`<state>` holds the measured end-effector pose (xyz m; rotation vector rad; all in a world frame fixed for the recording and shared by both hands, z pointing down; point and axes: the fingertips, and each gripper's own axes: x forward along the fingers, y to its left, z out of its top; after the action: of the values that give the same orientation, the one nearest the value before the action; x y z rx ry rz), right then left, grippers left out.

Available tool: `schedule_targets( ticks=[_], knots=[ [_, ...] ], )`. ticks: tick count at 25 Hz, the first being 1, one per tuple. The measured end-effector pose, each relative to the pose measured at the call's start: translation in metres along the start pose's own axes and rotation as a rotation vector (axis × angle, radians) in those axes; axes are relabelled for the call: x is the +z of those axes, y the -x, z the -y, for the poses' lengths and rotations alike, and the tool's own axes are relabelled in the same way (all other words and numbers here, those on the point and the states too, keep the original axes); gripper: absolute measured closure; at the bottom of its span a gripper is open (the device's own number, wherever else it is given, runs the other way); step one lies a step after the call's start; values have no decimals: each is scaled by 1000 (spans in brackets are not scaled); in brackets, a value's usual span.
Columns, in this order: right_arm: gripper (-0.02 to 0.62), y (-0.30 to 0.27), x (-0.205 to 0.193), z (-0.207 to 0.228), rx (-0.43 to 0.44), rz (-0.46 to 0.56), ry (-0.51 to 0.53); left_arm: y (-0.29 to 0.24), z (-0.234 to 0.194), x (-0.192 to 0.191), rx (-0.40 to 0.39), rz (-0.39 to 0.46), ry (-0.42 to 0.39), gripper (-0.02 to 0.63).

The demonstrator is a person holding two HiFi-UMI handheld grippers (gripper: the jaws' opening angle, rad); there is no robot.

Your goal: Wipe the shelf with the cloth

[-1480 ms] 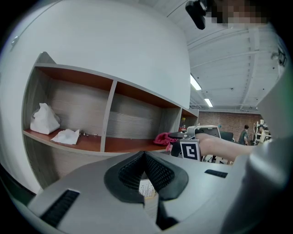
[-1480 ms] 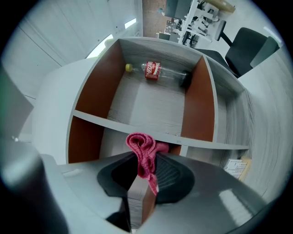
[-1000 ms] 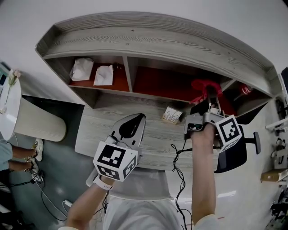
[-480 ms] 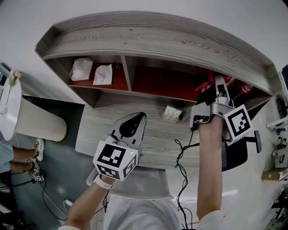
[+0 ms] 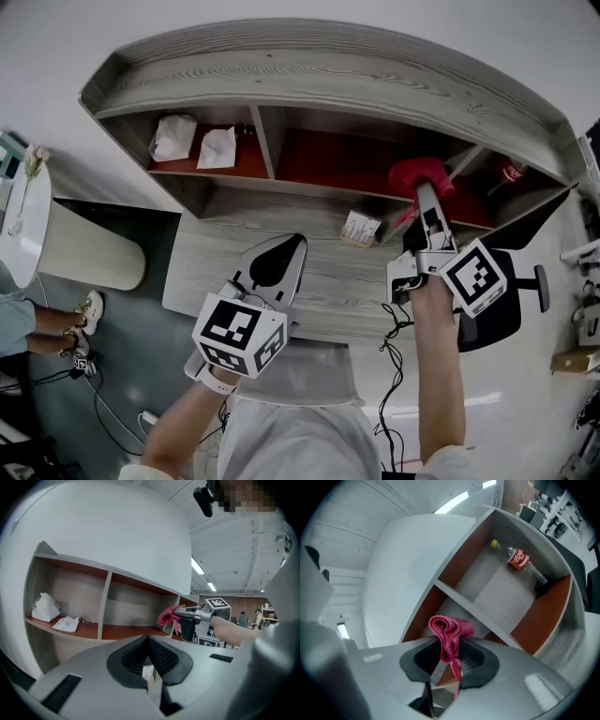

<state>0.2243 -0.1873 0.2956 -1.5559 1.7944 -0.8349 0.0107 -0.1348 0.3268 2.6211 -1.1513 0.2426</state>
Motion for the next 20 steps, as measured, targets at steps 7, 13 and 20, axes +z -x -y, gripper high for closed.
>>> schedule_targets(
  ticks=[7, 13, 20],
  knots=[
    [489, 43, -8, -22, 64, -67, 235, 25, 2, -7, 16, 1, 38, 600],
    [489, 84, -26, -44, 134, -102, 368, 52, 15, -9, 21, 20, 23, 600],
    [489, 144, -42, -67, 165, -140, 612, 74, 34, -14, 21, 37, 29, 600]
  ],
)
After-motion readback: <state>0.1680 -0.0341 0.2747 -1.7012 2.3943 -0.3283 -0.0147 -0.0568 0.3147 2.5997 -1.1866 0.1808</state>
